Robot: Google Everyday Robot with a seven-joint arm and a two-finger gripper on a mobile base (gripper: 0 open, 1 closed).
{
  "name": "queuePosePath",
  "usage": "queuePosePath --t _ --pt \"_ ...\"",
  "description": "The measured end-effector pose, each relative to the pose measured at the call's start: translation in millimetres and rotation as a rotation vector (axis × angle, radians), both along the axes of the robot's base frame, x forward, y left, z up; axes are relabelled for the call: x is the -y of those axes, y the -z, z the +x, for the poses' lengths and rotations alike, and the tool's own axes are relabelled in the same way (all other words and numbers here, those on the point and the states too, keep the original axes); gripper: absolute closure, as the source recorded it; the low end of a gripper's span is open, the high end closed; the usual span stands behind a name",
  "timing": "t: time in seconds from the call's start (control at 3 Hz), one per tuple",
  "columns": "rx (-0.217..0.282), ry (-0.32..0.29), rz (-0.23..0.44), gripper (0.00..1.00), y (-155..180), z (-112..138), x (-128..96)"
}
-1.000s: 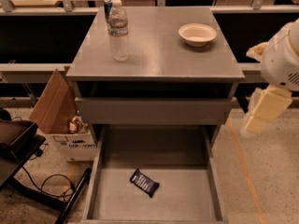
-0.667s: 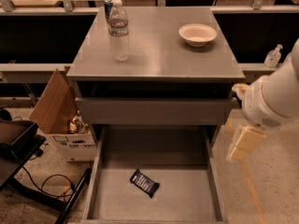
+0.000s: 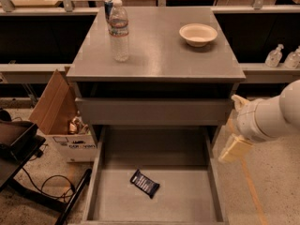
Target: Pick rxbar blueberry from middle drawer and place on counter
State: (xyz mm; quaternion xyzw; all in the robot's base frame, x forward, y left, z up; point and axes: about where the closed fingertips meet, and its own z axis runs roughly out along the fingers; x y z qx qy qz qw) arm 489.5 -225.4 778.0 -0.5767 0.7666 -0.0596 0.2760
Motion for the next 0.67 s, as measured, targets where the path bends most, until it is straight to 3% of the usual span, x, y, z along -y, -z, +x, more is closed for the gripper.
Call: queuePosePath --t 0.33,0.67 --pt "0.060 0.011 0.007 0.00 -9.3 12.9 -0.6" --pt "0.060 0.011 0.007 0.00 -9.3 12.9 -0.6"
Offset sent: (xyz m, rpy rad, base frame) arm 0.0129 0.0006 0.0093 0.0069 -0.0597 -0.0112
